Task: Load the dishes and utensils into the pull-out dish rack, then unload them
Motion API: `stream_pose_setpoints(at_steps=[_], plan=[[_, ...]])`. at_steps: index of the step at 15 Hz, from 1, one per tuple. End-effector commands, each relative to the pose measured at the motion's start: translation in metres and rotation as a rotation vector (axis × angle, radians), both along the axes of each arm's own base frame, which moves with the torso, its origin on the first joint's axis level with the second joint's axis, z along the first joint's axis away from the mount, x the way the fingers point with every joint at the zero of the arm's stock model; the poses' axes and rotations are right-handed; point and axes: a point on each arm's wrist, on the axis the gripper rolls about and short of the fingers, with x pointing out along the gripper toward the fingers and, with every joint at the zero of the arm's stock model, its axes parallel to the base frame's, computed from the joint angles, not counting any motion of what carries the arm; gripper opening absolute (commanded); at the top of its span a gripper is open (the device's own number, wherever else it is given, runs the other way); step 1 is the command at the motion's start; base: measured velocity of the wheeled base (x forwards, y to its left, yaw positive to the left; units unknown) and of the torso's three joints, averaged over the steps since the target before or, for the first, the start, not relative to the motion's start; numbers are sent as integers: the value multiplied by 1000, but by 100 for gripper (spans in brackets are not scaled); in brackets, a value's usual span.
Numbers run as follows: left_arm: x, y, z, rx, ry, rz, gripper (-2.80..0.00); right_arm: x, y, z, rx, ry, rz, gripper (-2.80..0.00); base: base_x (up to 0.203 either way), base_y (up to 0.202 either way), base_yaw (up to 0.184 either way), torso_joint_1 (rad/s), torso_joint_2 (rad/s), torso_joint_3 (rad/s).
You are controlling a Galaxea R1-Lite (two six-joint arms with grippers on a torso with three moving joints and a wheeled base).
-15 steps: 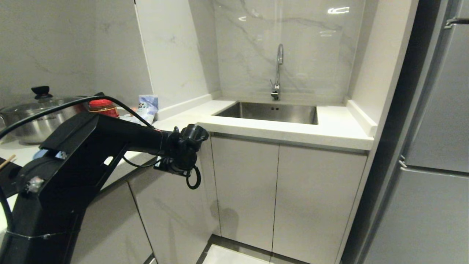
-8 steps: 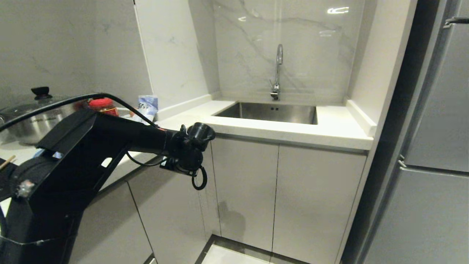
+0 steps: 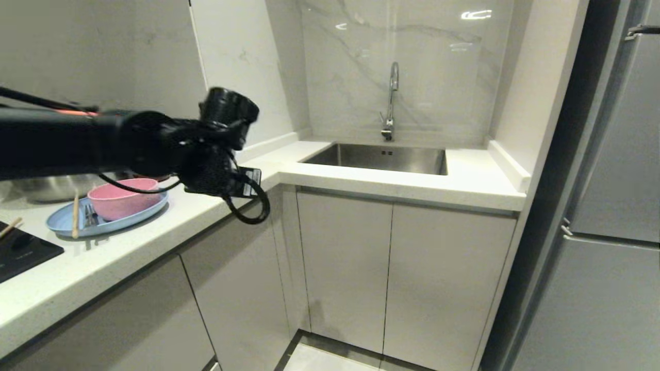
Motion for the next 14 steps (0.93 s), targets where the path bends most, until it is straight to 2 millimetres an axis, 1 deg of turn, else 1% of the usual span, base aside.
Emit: stream_pose_setpoints(at_steps=[1, 2, 3, 4, 6, 8, 9, 10, 11, 12, 14], plan=[[-79, 34, 76, -107, -197, -69, -280, 2, 0, -7, 1, 25, 1, -280, 0, 0, 0, 0, 0, 0], [-108, 50, 93, -115, -245, -119, -280, 2, 0, -7, 0, 25, 1, -280, 0, 0, 0, 0, 0, 0], [-136, 67, 104, -104, -286, -166, -280, 2, 0, -7, 0, 25, 1, -280, 0, 0, 0, 0, 0, 0], [-162, 84, 111, -77, -322, -208, -280, 2, 0, -7, 0, 25, 1, -280, 0, 0, 0, 0, 0, 0], [-211, 112, 112, -15, -382, -274, -280, 2, 0, -7, 0, 25, 1, -280, 0, 0, 0, 0, 0, 0], [-264, 130, 106, 19, -480, -303, -280, 2, 0, -7, 0, 25, 1, -280, 0, 0, 0, 0, 0, 0], [-291, 134, 98, 35, -529, -304, -280, 2, 0, -7, 1, 25, 1, -280, 0, 0, 0, 0, 0, 0], [-318, 135, 85, 51, -570, -302, -280, 2, 0, -7, 0, 25, 1, -280, 0, 0, 0, 0, 0, 0], [-338, 134, 69, 63, -596, -299, -280, 2, 0, -7, 0, 25, 1, -280, 0, 0, 0, 0, 0, 0], [-356, 133, 46, 74, -613, -297, -280, 2, 0, -7, 0, 25, 1, -280, 0, 0, 0, 0, 0, 0], [-382, 133, -2, 83, -644, -321, -280, 2, 0, -7, 1, 25, 1, -280, 0, 0, 0, 0, 0, 0]])
